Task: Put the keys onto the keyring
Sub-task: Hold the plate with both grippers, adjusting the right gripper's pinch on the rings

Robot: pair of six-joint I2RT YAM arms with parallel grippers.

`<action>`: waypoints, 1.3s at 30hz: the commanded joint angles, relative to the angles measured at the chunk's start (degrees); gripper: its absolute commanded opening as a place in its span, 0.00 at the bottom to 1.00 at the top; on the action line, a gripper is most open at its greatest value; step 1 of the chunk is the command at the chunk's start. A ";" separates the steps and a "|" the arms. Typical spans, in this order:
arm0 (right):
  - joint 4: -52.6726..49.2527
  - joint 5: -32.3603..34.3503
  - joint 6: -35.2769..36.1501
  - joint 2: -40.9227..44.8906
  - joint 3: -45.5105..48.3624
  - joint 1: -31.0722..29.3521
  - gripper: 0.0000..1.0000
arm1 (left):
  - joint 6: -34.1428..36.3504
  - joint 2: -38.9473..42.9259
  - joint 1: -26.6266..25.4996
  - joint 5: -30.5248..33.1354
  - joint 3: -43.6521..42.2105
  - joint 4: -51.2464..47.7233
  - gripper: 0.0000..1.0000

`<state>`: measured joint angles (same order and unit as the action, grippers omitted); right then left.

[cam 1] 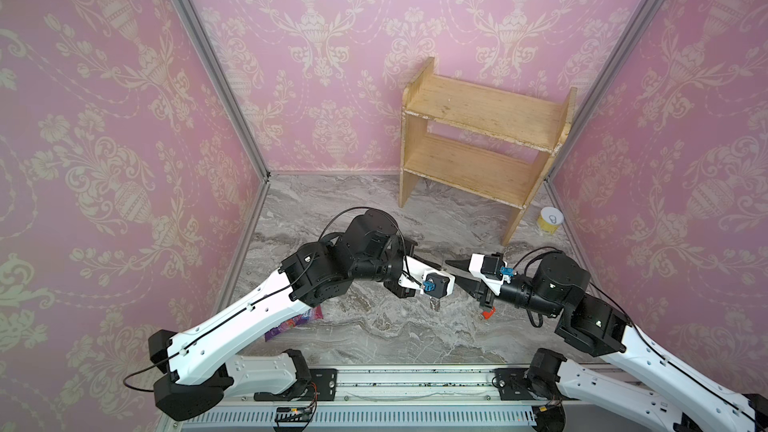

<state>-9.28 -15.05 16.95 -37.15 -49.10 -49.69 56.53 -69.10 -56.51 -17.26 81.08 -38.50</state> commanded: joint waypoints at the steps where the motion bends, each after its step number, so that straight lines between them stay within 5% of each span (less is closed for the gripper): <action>1: 2.86 1.66 1.75 -1.95 0.93 -0.39 0.24 | 0.95 0.19 -0.66 -1.27 2.56 0.76 0.00; 24: 2.59 -1.82 1.33 -2.08 1.90 -0.40 0.24 | -0.90 1.07 -1.36 -3.80 4.07 1.16 0.00; 39: 2.61 -3.01 1.57 -1.70 1.95 -0.48 0.04 | -1.59 0.94 -1.74 -4.53 4.83 0.61 0.00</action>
<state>-7.53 -17.39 19.42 -39.31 -48.01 -49.71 55.35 -69.10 -57.56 -19.18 83.72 -39.00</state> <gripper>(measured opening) 0.071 0.052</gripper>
